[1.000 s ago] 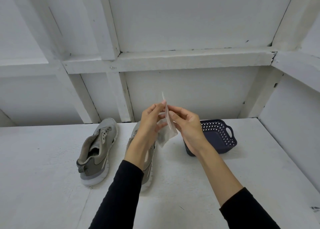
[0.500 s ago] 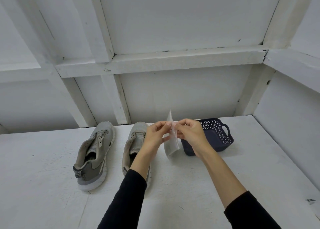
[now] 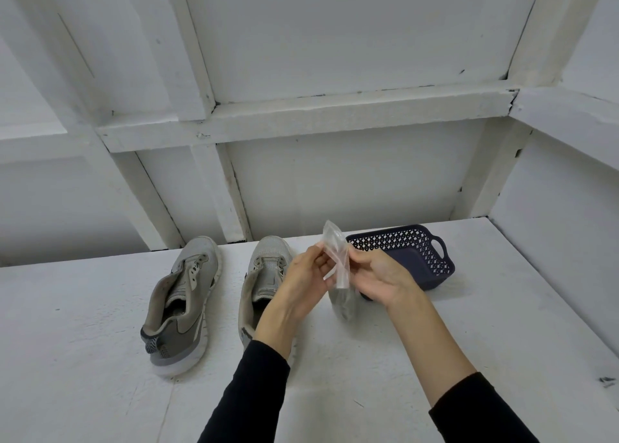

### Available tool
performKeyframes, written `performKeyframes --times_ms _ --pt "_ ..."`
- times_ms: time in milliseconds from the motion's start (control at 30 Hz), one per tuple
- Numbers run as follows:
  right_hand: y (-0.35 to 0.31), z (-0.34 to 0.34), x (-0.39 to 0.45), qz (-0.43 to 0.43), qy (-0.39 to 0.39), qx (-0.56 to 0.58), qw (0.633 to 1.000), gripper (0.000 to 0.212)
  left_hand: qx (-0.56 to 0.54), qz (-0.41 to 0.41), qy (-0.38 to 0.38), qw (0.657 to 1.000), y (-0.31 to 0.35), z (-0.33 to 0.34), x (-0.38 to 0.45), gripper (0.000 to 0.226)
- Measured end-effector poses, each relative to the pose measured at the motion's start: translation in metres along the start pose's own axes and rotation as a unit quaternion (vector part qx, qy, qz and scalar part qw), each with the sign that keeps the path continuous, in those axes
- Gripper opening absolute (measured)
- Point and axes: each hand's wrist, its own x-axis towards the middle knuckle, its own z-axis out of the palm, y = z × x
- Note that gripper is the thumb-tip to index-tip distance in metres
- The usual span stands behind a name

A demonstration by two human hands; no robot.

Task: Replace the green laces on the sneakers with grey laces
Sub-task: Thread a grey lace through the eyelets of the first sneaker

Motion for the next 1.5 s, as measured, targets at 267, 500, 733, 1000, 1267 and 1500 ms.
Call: performKeyframes --times_ms 267,500,733,1000,1267,1500 --pt "0.0 -0.004 -0.002 -0.329 0.216 -0.618 0.681 0.013 0.195 0.093 0.137 0.967 0.013 -0.015 0.007 0.017" --pt "-0.003 0.005 -0.01 -0.355 0.111 -0.674 0.639 0.035 0.307 0.122 0.05 0.943 0.034 -0.006 0.003 0.029" --pt "-0.002 0.011 -0.012 -0.334 0.203 -0.702 0.596 0.025 0.455 0.19 0.184 0.85 0.03 -0.001 0.003 0.021" --pt "0.006 0.033 -0.027 -0.287 0.269 -0.706 0.589 0.017 0.409 0.22 0.144 0.874 0.033 0.002 -0.001 0.023" --pt "0.011 0.045 -0.021 -0.187 0.276 -0.592 0.733 0.017 0.344 0.198 0.096 0.913 0.032 -0.008 0.002 0.029" --pt "0.017 0.036 -0.018 -0.147 0.292 -0.75 0.574 0.031 0.319 0.145 0.016 0.936 0.03 -0.02 0.006 0.019"
